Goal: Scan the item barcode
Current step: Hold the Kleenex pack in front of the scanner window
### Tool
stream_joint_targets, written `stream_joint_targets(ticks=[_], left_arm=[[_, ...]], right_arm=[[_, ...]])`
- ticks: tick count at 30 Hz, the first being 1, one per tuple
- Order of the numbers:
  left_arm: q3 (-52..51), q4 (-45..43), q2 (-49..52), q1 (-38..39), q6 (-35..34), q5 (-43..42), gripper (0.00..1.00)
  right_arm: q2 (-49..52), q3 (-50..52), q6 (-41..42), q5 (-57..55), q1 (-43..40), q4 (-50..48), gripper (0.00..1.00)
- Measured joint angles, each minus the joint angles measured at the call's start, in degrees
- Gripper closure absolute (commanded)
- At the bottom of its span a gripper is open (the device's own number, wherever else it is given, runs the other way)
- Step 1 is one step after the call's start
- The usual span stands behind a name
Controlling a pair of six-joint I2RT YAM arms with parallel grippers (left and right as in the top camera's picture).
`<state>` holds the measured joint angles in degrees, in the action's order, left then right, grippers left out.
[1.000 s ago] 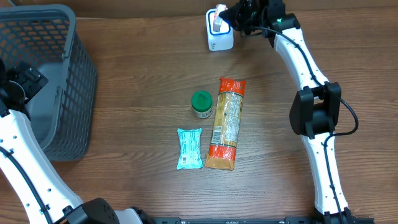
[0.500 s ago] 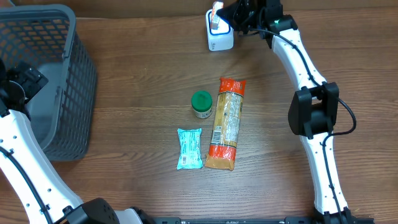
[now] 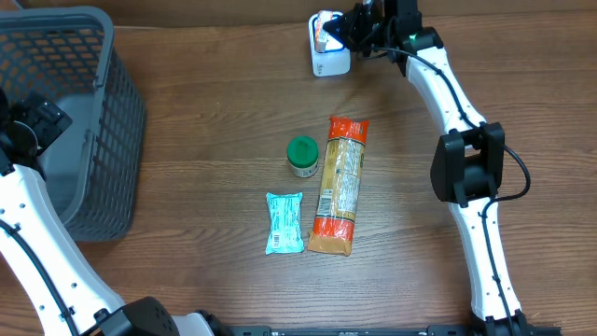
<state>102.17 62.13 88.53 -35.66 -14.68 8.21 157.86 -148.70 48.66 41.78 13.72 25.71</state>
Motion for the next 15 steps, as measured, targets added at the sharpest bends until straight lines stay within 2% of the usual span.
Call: stream_joint_targets(ticks=[3,8,15], left_arm=[[0.0,0.0,0.0,0.0,0.0,0.02,0.0],[0.0,0.0,0.0,0.0,0.0,0.0,0.0],[0.0,0.04,0.0,0.0,0.0,0.02,0.0]], right_arm=[[-0.92,0.0,-1.05,1.31,-0.55,4.87,0.96],[-6.73,0.26,-7.28,1.75,-2.29,20.04,0.96],[-25.68,0.02,-22.32,0.5,-4.09,46.49,0.96]])
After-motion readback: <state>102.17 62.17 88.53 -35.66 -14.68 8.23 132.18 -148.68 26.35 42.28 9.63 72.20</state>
